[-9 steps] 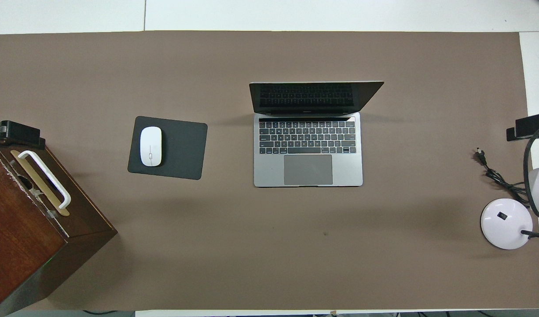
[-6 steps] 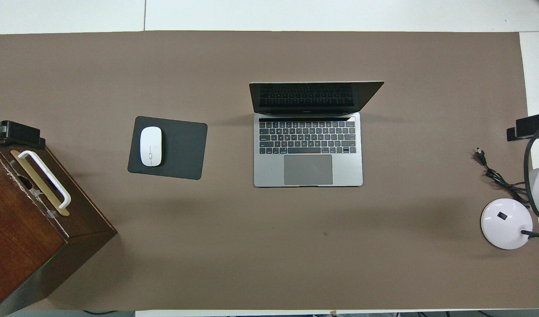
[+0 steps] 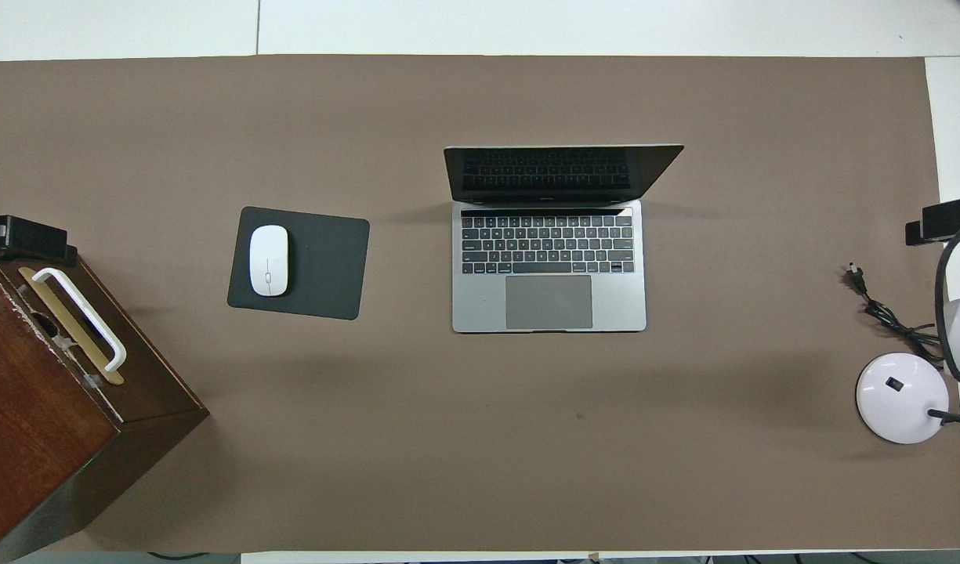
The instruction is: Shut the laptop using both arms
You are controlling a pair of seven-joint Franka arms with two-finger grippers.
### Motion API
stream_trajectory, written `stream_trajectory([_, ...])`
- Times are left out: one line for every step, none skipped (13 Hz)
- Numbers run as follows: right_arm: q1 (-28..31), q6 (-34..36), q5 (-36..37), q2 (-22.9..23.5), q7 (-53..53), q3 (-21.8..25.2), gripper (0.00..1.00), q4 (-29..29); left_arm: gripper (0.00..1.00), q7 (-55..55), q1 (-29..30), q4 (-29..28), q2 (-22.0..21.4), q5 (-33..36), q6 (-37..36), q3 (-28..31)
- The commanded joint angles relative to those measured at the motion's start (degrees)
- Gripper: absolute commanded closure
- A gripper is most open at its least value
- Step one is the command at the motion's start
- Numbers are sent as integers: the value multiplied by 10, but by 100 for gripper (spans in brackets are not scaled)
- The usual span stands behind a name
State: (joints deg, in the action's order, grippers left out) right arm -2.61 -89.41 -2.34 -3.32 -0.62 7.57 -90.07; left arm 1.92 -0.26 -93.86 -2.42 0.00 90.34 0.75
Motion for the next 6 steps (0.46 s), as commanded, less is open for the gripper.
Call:
stream_trajectory([5,-21,6,-12,-16,-2,0,-17,0,3,2,-8,-10,0,4,0])
stream_trajectory([5,-24,6,-11,-16,-2,0,-16,0,3,1,-9,-10,0,4,0])
stream_trajectory([5,-28,6,-11,-17,-1,0,-16,0,3,0,-9,-10,0,4,-1])
stream_trajectory([5,-28,6,-11,-17,-1,0,-16,0,3,0,-10,-10,0,4,0])
stream_trajectory([5,-28,8,-11,-17,-1,0,-17,0,2,0,-11,-10,0,5,-1])
stream_trajectory([5,-28,8,-11,-18,0,0,-17,0,-1,-2,-11,-10,-1,9,0])
